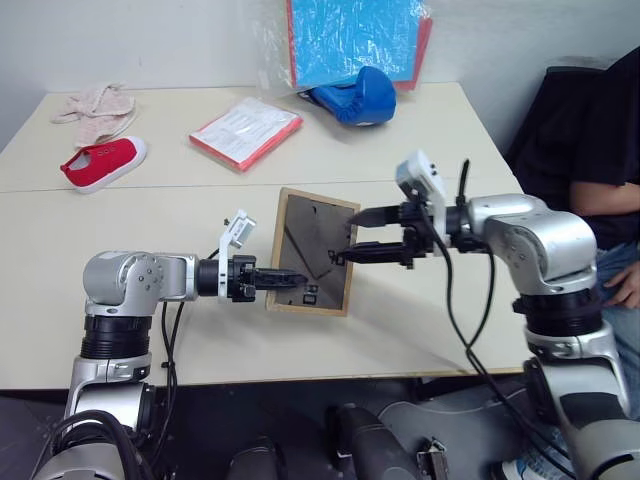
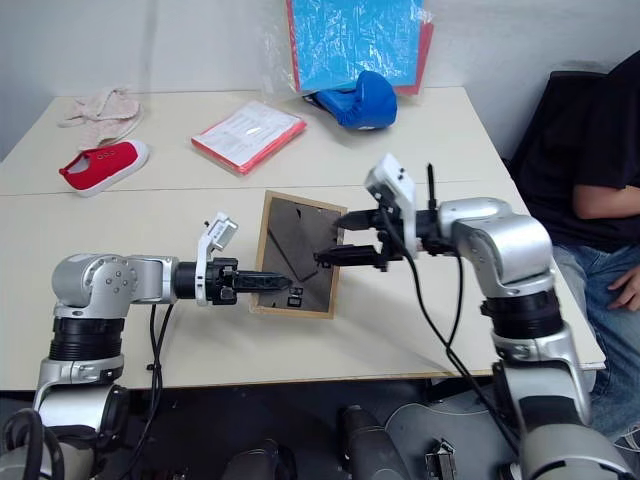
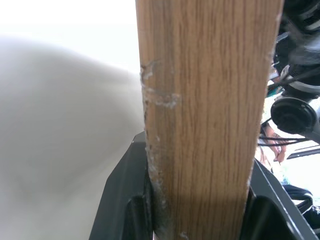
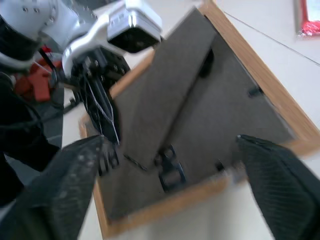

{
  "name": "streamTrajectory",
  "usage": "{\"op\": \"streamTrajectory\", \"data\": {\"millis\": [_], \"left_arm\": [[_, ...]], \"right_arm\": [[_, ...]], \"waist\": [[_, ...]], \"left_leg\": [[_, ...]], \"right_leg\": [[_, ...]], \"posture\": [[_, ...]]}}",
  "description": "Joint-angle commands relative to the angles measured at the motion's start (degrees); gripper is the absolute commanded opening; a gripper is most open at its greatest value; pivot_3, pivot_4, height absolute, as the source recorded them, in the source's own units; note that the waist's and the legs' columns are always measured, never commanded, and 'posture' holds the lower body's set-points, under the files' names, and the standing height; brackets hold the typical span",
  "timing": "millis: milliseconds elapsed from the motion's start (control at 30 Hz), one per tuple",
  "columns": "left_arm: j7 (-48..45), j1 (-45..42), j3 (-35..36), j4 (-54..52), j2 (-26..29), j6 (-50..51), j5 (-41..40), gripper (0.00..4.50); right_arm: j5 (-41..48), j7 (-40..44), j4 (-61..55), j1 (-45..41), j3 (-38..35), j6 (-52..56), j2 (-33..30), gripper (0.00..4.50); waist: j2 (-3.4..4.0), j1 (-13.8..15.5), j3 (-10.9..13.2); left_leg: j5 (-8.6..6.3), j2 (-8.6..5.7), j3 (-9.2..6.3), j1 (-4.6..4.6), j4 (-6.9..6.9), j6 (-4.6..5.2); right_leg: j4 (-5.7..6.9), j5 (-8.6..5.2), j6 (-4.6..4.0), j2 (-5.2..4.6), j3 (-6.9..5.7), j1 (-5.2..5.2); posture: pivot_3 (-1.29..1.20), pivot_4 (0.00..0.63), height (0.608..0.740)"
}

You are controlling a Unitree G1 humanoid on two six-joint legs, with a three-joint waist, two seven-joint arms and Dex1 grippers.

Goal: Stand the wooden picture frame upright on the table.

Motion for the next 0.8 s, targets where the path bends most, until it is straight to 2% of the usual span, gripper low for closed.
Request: {"op": "streamTrajectory", "data": {"millis": [33, 233, 400, 500, 533, 567, 667, 733, 800], "left_arm": [[-0.7, -2.63, 0.96, -3.2, -0.2, -0.77, -3.34, 1.27], [-0.6, -2.55, 0.38, -2.34, 1.12, -1.78, -2.7, 1.27], [-0.26, -2.24, 1.52, -1.0, 2.64, -2.92, -2.55, 1.27], [-0.32, -2.27, 1.68, -0.47, 3.3, -3.35, -2.62, 1.27], [-0.44, -2.28, 1.69, -0.3, 3.54, -3.38, -2.77, 1.27], [-0.46, -2.37, 1.83, -0.07, 3.64, -3.16, -3.04, 1.27], [-0.71, -2.84, 2.09, 0.33, 3.75, -2.3, -3.9, 1.27], [-0.94, -3.11, 1.61, 0.28, 3.86, -2.08, -4.31, 1.27], [-1.24, -3.37, 0.99, 0.27, 4.02, -2.17, -4.45, 1.27]], "right_arm": [[1.88, -1.87, -2.06, -1.26, 1.72, -0.04, 2.03, 4.5], [8.5, -1.63, -8.56, -0.75, 0.33, 3.5, 1.71, 4.5], [11.83, -1.34, -13.74, 2.27, -4.82, 5.06, -7.33, 4.5], [10.79, -0.12, -15.5, 5.97, -6.4, 1.06, -13.7, 4.5], [7.97, -0.36, -15.35, 7.56, -6.16, -3.67, -15.47, 4.5], [2.73, -0.43, -14.71, 9.87, -4.96, -12.79, -17.26, 4.5], [-17.49, -5.1, -8.29, 15.83, 0.5, -50.03, -20.21, 4.5], [-30.01, -13.83, -0.33, 16.63, 3.42, -75.0, -19.95, 4.5], [-40.48, -22.75, 7.26, 15.2, 5.69, -93.34, -19.63, 4.5]], "waist": [[0.0, 0.06, 0.0], [0.01, 0.22, 0.0], [0.01, 0.31, 0.0], [-0.01, 0.52, 0.01], [-0.02, 0.5, 0.02], [-0.02, 0.33, 0.02], [-0.05, 0.05, 0.02], [-0.07, -0.2, 0.04], [-0.09, -0.33, 0.06]], "left_leg": [[0.0, 0.0, -0.01, -0.06, 0.0, -0.01], [0.0, 0.0, -0.14, -0.28, 0.0, 0.02], [0.0, -0.01, -0.15, -0.29, 0.01, 0.03], [-0.02, -0.01, -0.17, -0.3, -0.01, 0.06], [-0.02, -0.02, -0.17, -0.3, -0.01, 0.06], [-0.02, -0.02, -0.17, -0.29, -0.01, 0.07], [-0.03, -0.03, -0.17, -0.27, -0.03, 0.07], [-0.03, -0.05, -0.16, -0.27, -0.06, 0.06], [-0.01, -0.03, -0.11, -0.23, -0.07, 0.03]], "right_leg": [[0.0, 0.0, 0.0, 0.0, 0.0, -0.06], [-0.09, 0.0, 0.01, -0.03, -0.1, -0.13], [-0.12, 0.0, 0.01, -0.03, -0.1, -0.13], [-0.19, 0.0, 0.01, -0.03, -0.11, -0.12], [-0.2, 0.0, 0.01, -0.03, -0.11, -0.11], [-0.21, 0.0, 0.01, -0.02, -0.11, -0.09], [-0.22, 0.0, 0.03, 0.02, -0.09, -0.05], [-0.25, 0.0, 0.07, 0.05, -0.04, -0.03], [-0.23, 0.01, 0.08, 0.07, 0.01, -0.05]], "posture": [[0.0, 0.15, 0.74], [0.0, 0.15, 0.74], [0.0, 0.15, 0.74], [0.0, 0.15, 0.74], [0.0, 0.15, 0.74], [0.0, 0.15, 0.74], [0.0, 0.15, 0.74], [0.0, 0.15, 0.74], [0.0, 0.15, 0.74]]}}
